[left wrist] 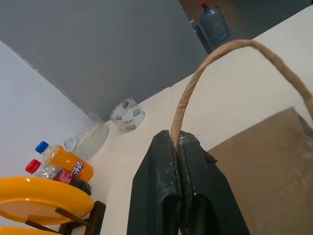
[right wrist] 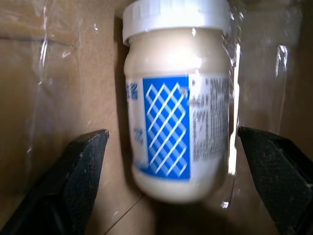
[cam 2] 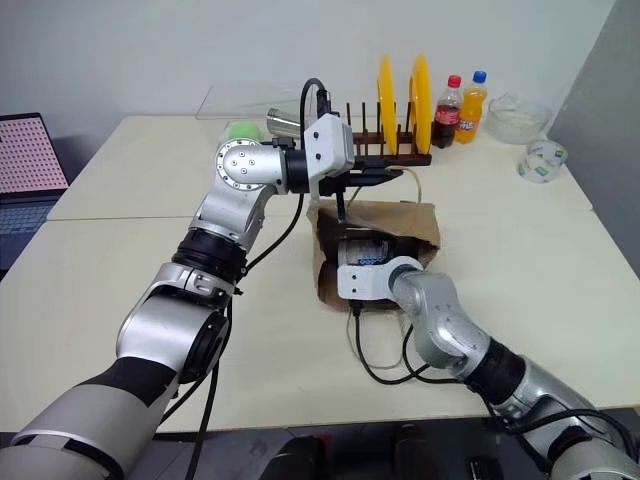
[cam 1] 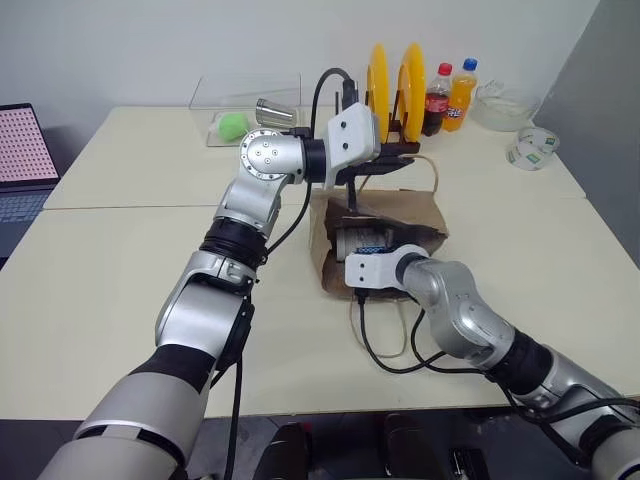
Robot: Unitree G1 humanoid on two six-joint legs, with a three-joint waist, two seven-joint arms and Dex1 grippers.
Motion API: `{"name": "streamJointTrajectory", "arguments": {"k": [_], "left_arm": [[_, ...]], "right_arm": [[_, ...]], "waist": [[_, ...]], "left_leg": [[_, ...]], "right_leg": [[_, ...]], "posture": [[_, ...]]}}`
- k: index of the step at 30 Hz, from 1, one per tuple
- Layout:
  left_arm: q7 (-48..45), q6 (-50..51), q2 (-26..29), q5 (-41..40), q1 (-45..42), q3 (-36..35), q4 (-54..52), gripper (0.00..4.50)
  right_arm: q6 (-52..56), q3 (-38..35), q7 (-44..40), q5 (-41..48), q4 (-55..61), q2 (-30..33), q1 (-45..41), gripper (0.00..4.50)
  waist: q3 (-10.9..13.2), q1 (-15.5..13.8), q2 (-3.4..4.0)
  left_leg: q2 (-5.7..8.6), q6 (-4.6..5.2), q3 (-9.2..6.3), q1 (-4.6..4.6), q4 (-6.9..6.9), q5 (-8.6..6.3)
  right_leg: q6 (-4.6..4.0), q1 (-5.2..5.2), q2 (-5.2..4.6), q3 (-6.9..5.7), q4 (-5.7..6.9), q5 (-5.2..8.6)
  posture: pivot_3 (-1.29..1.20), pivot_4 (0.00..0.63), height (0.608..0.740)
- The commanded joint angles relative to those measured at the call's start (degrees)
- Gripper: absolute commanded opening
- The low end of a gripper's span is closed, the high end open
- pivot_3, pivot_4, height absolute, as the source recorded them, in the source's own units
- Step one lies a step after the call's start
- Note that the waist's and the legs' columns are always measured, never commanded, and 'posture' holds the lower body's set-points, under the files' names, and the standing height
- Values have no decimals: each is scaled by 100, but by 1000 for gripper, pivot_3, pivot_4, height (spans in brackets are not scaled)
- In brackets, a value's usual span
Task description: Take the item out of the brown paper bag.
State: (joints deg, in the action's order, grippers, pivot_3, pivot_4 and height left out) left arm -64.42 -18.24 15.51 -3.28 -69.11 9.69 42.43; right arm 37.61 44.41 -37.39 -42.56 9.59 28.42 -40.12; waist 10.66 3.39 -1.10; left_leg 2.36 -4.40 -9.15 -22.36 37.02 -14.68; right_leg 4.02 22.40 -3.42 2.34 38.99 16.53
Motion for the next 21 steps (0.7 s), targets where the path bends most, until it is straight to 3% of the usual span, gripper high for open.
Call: {"name": "streamJointTrajectory", "arguments": {"k": [1,6,9,12,21], "left_arm": [[51,-110,-10,-13,-133,-48,-100,0],[60,-138,28,11,-102,-49,-108,0],[93,-174,75,60,-107,-50,-63,0],[137,-211,106,111,-125,-55,4,0],[266,-304,147,267,-212,-37,264,0]], "right_arm": [[-345,59,-107,-298,-373,-120,-161,4463],[-485,-233,-170,-288,-776,-258,-127,4463],[-601,-350,-331,-291,-687,-229,-52,3899],[-757,-446,-453,-283,-583,-199,21,3034],[-1698,-1268,-725,294,431,185,296,3033]], "waist": [[0,2,0],[-1,2,1],[-1,3,1],[-1,4,1],[0,2,1]], "left_leg": [[0,-1,0,0,0,0],[0,-3,-1,0,1,1],[1,-5,-1,1,2,3],[1,-5,-1,1,3,3],[0,-5,-1,-1,-1,3]], "right_leg": [[0,0,0,0,0,0],[-1,0,0,0,1,0],[0,-2,0,0,2,-1],[0,-2,0,0,3,-1],[0,2,0,-1,0,-1]], "posture": [[0,150,740],[0,150,740],[0,150,740],[0,150,740],[0,150,740]]}}
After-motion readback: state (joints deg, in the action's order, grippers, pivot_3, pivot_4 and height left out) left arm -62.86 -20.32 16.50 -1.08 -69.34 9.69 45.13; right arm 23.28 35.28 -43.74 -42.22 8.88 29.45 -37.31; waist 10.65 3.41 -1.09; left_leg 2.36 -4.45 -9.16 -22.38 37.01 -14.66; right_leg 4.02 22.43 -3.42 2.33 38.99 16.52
